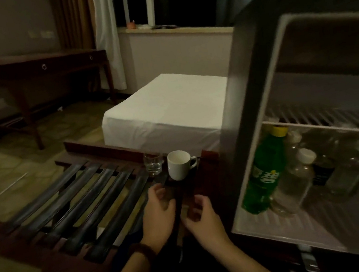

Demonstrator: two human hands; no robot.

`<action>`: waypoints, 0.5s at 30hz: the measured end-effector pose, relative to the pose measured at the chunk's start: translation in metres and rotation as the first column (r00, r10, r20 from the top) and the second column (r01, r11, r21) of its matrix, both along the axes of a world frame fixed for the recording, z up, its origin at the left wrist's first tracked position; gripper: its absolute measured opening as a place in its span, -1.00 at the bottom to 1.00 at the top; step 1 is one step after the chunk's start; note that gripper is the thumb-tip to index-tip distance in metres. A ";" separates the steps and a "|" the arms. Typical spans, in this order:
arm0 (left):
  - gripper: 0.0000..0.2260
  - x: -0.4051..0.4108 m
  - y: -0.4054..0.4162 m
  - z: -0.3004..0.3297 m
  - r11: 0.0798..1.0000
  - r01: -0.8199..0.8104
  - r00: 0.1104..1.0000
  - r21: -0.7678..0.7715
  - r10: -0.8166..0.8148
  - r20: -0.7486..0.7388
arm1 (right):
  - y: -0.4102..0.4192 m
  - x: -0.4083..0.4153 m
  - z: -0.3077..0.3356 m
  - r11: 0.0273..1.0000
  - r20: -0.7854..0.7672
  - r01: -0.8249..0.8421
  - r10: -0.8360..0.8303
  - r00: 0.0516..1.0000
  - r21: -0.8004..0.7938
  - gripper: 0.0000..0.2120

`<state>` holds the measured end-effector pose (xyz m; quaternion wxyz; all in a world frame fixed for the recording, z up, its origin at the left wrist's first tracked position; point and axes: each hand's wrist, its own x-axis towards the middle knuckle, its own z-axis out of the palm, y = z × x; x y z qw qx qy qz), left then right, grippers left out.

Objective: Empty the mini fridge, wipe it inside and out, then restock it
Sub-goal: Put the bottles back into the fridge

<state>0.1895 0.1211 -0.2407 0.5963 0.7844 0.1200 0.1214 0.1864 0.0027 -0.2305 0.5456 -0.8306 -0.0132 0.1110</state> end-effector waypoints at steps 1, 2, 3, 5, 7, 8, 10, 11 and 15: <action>-0.55 0.013 0.012 -0.007 1.000 -0.022 1.000 0.008 0.022 -0.010 | 0.009 0.013 -0.004 0.999 -0.013 0.017 -0.017 1.000 0.030 -0.42; -0.53 0.026 0.024 -0.013 0.999 -0.044 0.999 0.022 0.044 -0.017 | 0.019 0.028 -0.009 0.998 -0.018 0.041 -0.040 0.999 0.057 -0.36; -0.48 0.040 0.034 -0.021 0.997 -0.067 0.997 0.032 0.067 -0.023 | 0.029 0.044 -0.013 0.995 -0.022 0.072 -0.071 0.997 0.072 -0.29; -0.38 0.066 0.051 -0.035 0.995 -0.092 0.995 0.029 0.093 -0.024 | 0.047 0.076 -0.023 0.985 -0.009 0.155 -0.155 0.988 0.075 -0.19; -0.32 0.094 0.065 -0.048 0.994 -0.099 0.995 0.036 0.100 -0.014 | 0.063 0.109 -0.034 0.970 0.027 0.233 -0.235 0.972 0.068 -0.12; -0.30 0.107 0.072 -0.054 0.993 -0.105 0.994 0.048 0.106 -0.014 | 0.070 0.125 -0.039 0.962 0.037 0.265 -0.268 0.963 0.064 -0.08; -0.28 0.136 0.084 -0.065 0.989 -0.127 0.992 0.075 0.128 -0.005 | 0.082 0.154 -0.053 0.942 0.019 0.330 -0.332 0.943 0.065 -0.01; -0.26 0.149 0.088 -0.070 0.988 -0.135 0.991 0.079 0.136 0.001 | 0.087 0.166 -0.061 0.927 0.002 0.367 -0.368 0.930 0.072 0.02; -0.21 0.197 0.098 -0.089 0.988 -0.137 0.991 0.074 0.137 0.002 | 0.104 0.207 -0.096 0.830 -0.009 0.503 -0.516 0.857 0.240 0.12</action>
